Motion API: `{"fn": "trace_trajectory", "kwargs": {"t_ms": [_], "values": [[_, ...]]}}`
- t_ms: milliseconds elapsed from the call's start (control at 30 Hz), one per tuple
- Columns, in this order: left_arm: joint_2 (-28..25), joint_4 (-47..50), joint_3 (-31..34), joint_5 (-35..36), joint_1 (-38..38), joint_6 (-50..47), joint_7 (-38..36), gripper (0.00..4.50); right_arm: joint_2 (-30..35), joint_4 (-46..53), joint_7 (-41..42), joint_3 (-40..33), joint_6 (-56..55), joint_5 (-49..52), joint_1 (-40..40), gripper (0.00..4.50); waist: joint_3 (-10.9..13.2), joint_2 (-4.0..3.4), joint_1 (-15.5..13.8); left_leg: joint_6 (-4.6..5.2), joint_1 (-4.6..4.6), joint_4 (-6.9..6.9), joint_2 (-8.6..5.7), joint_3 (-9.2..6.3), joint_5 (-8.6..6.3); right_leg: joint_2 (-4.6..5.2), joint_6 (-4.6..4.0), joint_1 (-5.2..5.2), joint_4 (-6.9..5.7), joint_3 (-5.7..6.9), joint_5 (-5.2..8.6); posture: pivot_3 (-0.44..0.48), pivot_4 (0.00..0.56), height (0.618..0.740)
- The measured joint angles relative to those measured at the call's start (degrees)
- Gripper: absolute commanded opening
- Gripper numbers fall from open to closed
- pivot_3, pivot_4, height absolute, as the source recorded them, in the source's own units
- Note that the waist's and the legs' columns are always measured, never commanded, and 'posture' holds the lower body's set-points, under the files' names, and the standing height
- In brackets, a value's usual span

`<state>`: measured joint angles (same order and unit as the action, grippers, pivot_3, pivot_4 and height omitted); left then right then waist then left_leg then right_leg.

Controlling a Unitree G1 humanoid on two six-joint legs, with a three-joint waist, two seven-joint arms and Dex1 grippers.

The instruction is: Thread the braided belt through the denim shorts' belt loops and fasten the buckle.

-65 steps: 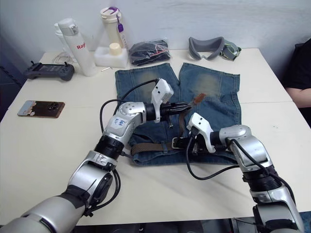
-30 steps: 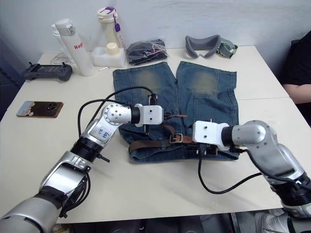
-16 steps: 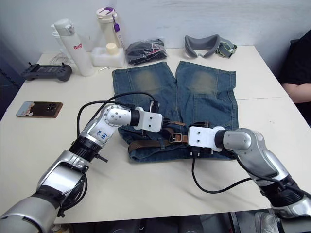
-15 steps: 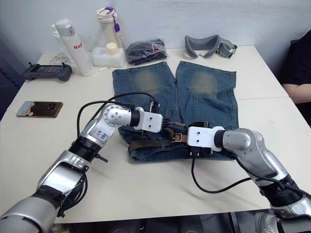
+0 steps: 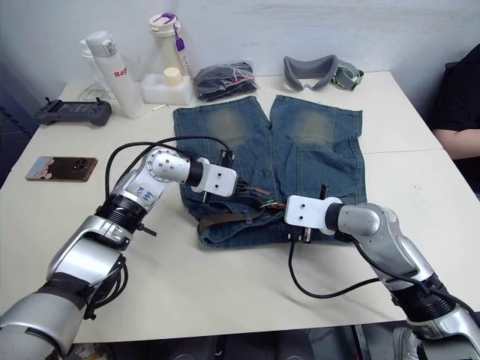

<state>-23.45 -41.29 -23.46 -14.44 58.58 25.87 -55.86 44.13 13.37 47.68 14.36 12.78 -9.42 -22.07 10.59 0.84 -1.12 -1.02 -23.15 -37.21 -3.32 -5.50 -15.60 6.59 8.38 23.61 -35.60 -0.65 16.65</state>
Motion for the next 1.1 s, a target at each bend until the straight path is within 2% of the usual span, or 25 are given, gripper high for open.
{"fn": "trace_trajectory", "kwargs": {"t_ms": [467, 700, 867, 933, 1000, 1100], "values": [[2.38, 0.03, 0.09, -0.03, 0.00, -0.76, 0.37, 0.00, -2.73, 0.04, -3.34, -0.32, 1.56, -1.62, -0.24, 0.03, 0.00, 0.00, 0.07, 0.00, 0.00, -0.01, 0.00, -0.01, 0.01, -0.01, 0.00, 0.00, -0.02, 0.00, 0.00, 0.000, 0.150, 0.740], [7.34, 1.77, 0.67, 0.62, -0.71, -7.79, 0.80, 0.00, -3.37, 0.47, -2.03, -0.27, 2.01, -1.61, 0.00, 0.03, 0.00, 0.00, 0.36, 0.01, 0.00, 0.00, 0.00, -0.01, 0.02, -0.02, 0.00, 0.00, -0.04, 0.00, 0.00, 0.000, 0.150, 0.740], [8.61, 4.45, 0.46, 0.41, -1.71, -13.11, 0.51, 0.00, -4.12, 1.29, -0.96, -0.70, 4.88, -0.79, 0.76, 0.03, 0.00, 0.00, 0.74, 0.01, 0.01, 0.00, 0.00, -0.03, 0.02, -0.02, -0.01, 0.00, -0.04, 0.00, 0.00, 0.000, 0.150, 0.740], [8.85, 5.09, 0.42, 0.41, -1.96, -13.84, 0.40, 0.00, -4.98, 2.50, -0.10, -2.26, 8.84, 1.99, 1.57, 1.02, 0.00, 0.00, 0.72, 0.01, 0.00, -0.01, 0.00, -0.04, 0.02, -0.01, -0.01, -0.01, -0.03, 0.00, 0.00, 0.000, 0.150, 0.740], [8.90, 5.28, 0.26, 0.34, -1.98, -14.16, 0.30, 0.00, -5.37, 4.13, 1.20, -3.66, 11.61, 5.19, 1.91, 1.80, 0.00, 0.00, 0.63, 0.01, 0.00, -0.01, -0.01, -0.05, 0.02, 0.00, -0.01, -0.01, -0.03, -0.01, 0.00, 0.000, 0.150, 0.740], [8.75, 5.36, 0.10, 0.19, -1.98, -14.15, 0.31, 0.00, -3.53, 7.61, 4.31, -6.36, 18.12, 10.45, 1.88, 3.28, 0.00, 0.00, 0.38, 0.02, 0.00, -0.03, -0.02, -0.06, 0.02, 0.01, -0.01, -0.01, -0.03, -0.01, 0.00, 0.000, 0.150, 0.740]]}}
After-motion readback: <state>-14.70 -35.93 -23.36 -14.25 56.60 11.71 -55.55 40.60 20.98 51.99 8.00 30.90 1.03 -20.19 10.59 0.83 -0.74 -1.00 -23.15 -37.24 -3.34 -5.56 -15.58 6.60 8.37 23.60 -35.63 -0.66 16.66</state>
